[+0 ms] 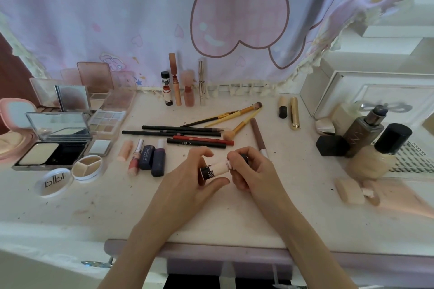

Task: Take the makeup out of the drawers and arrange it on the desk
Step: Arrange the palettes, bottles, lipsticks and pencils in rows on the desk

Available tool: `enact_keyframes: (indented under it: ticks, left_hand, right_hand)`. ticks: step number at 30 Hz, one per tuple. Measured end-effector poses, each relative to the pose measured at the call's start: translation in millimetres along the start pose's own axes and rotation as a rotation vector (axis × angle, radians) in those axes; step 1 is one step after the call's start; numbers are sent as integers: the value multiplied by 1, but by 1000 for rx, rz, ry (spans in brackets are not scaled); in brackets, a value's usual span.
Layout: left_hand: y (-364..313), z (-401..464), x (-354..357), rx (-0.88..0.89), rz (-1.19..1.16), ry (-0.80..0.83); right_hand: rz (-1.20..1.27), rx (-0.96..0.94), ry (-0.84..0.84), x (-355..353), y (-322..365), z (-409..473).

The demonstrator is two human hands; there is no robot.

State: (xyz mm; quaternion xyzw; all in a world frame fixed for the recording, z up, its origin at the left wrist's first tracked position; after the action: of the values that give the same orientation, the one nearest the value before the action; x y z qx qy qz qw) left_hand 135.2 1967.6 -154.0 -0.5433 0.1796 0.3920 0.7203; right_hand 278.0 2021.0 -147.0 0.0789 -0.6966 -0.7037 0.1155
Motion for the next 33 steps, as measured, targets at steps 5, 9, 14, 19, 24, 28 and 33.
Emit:
enact_keyframes:
  ticks: [5,9,14,19,24,28,33]
  left_hand:
    - [1,2,0,-3,8,6]
    - [5,3,2,24,68,-38]
    - [11,2,5,27,42,-17]
    - [13,2,6,27,-29,-9]
    - [8,3,1,-19,-121,-8]
    - [4,4,-2,-39,-148,38]
    - [4,6,1,-66,-64,19]
  right_hand:
    - [8,13,-32,0,-2,0]
    - [95,57,-46,-3,-5,2]
    - [207,62,-65,-4,-5,3]
    - [282,70,-98,-7,-6,4]
    - [-65,-37,-107,-1,-5,0]
    - [-133,-117,-73,1,-2,-2]
    - [-121,-125,-79,2,-2,1]
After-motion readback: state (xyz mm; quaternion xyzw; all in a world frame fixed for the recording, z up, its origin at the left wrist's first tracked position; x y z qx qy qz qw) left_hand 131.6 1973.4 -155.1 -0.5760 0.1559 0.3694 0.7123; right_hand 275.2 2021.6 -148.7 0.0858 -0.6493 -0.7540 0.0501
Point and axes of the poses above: each hand's wrist, its own z-axis towards the middle knuckle, its own x-axis out of the palm, y = z × x, the point moved 1 cm from there along z, towards the middle knuckle, and after that the axes turned 10 degrees about -y, right-handed, at the moved point
